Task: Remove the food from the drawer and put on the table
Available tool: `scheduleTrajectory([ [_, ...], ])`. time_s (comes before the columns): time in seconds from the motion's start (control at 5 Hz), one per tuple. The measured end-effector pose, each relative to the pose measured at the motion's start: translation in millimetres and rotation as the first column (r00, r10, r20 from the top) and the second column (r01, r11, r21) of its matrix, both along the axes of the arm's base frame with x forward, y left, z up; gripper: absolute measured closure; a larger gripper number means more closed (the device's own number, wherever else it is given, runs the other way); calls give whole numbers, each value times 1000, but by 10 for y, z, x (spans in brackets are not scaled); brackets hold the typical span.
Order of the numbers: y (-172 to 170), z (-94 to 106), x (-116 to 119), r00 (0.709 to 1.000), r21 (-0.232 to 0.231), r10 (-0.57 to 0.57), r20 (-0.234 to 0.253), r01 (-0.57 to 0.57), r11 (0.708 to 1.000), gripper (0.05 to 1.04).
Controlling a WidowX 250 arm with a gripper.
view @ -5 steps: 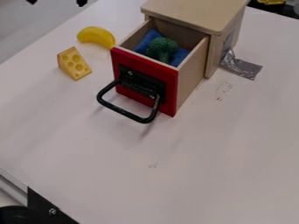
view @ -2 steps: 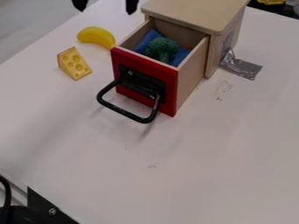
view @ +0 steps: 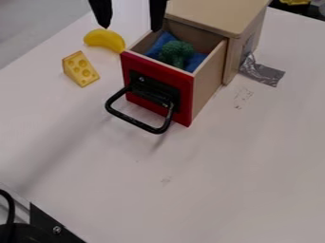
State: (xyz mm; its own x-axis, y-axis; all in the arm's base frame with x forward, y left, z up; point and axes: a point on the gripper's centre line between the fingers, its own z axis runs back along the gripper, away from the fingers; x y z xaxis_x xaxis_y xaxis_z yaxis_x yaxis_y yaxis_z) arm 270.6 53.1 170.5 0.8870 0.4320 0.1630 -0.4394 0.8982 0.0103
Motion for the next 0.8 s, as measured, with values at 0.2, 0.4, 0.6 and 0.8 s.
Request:
scheduleTrajectory([
  [0.2, 59, -159, 151, 1000, 18, 22, -4, -22, 1000, 85],
  [0.4, 118, -223, 373, 999, 9, 44, -2, -44, 999, 85],
  [0.6, 180, -315, 521, 998, 22, 67, -8, -67, 998, 85],
  [0.8, 237, -423, 681, 995, 31, 95, -26, -94, 995, 85],
])
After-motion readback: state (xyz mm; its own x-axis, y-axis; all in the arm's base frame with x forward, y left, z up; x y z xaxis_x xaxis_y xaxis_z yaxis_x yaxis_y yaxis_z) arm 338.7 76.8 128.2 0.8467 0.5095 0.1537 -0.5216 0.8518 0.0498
